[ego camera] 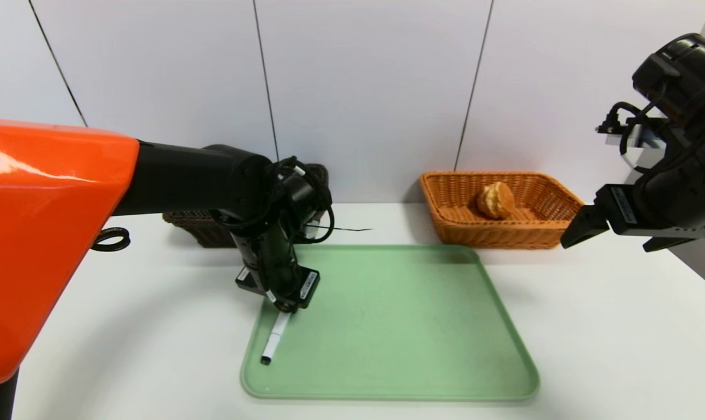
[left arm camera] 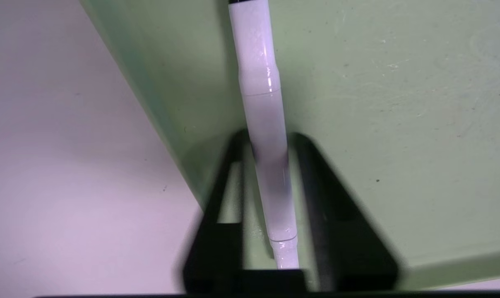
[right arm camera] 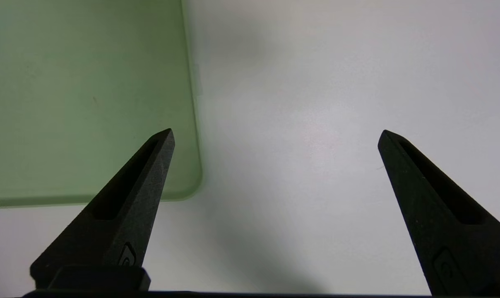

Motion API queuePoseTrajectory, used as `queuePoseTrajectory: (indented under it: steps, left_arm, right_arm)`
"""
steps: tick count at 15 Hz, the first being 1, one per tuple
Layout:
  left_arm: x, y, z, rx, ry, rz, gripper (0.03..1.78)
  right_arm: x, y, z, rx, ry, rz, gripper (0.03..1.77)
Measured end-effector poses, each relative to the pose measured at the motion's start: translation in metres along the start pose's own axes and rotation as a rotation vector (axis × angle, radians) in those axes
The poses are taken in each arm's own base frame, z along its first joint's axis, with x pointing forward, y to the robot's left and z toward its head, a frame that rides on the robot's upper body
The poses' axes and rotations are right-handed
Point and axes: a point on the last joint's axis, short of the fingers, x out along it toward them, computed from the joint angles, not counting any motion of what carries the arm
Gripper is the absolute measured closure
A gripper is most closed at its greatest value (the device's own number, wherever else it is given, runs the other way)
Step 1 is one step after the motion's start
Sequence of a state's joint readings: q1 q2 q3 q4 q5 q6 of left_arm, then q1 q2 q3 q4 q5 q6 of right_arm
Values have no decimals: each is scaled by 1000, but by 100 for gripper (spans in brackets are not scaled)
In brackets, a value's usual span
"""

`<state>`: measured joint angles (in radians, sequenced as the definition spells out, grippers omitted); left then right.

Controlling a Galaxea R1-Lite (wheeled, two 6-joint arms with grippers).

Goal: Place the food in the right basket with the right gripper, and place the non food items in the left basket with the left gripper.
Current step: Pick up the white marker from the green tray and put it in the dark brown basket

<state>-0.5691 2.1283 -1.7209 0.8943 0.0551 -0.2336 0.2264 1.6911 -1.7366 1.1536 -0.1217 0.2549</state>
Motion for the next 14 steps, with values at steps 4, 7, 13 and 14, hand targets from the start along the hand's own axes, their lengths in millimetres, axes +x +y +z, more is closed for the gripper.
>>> queuePoseTrajectory:
  steps: [4,7,13,14]
  left_arm:
    - [0,0,0,-2,-1,-1,165]
    - [-1,-1,0,0,-4,-3,165]
    - [-30,-16,-10,32,-43,-42,165]
    - [-38,-20,-13,36,-58,-59,165]
  right_arm:
    - [-1,-1,-1,1,-3,-1,10]
    - [-3,-1,-2,5,-8,2,10]
    - [-9,-2,-4,3,-19,11,10]
    - [-10,-2,-5,2,-20,11,10]
